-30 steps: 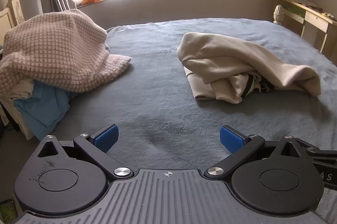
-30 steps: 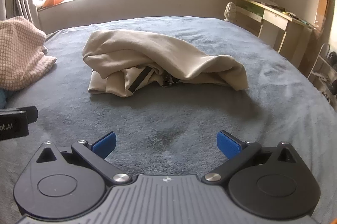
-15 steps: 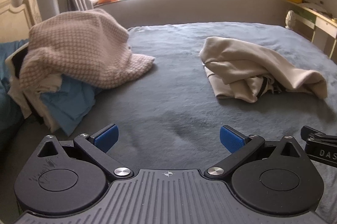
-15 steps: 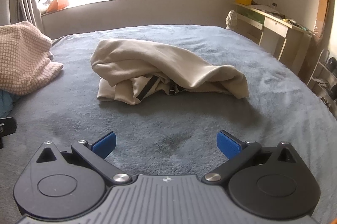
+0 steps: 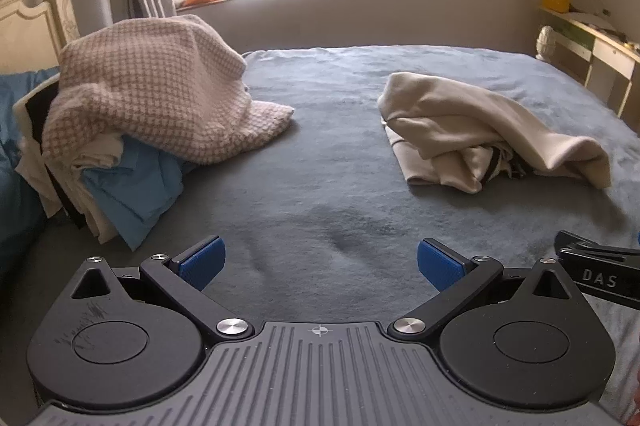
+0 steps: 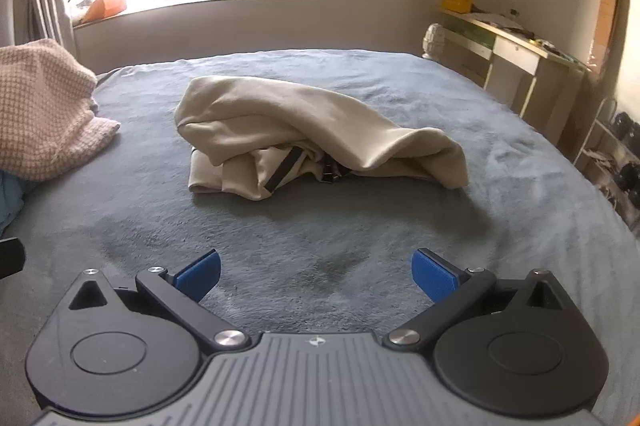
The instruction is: Fold clothes
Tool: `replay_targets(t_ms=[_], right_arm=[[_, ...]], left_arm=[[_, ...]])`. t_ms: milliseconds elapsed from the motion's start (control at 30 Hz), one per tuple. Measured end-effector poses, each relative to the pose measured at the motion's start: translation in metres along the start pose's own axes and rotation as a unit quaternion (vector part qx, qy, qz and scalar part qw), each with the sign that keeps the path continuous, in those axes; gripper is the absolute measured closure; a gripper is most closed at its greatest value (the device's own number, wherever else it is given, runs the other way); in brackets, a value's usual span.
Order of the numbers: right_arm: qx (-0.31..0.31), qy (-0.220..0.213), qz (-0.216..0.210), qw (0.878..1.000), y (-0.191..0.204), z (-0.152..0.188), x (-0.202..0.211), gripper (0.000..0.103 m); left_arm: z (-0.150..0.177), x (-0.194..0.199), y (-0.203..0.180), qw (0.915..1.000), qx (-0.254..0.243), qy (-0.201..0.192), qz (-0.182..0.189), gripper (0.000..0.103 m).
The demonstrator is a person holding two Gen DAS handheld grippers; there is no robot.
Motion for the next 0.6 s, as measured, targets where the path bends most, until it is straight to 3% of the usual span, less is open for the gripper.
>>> replay_targets(t_ms=[600], right_arm=[[-0.022, 0.009, -0.017, 1.000, -0.008, 0.009, -0.018, 0.000]], left_arm=[[-0.010, -0.018, -0.021, 0.9998, -0.010, -0.001, -0.019, 0.000]])
Point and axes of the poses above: each gripper's, at about its wrist camera, not at the fingertips, and x roughly against the way its jaws point, y to its left, z to its underside, the point moved 9 cm from there along -x, roughly the way its jaws point, and after that the axes turned 9 degrees about y, right-handed, at the moved point
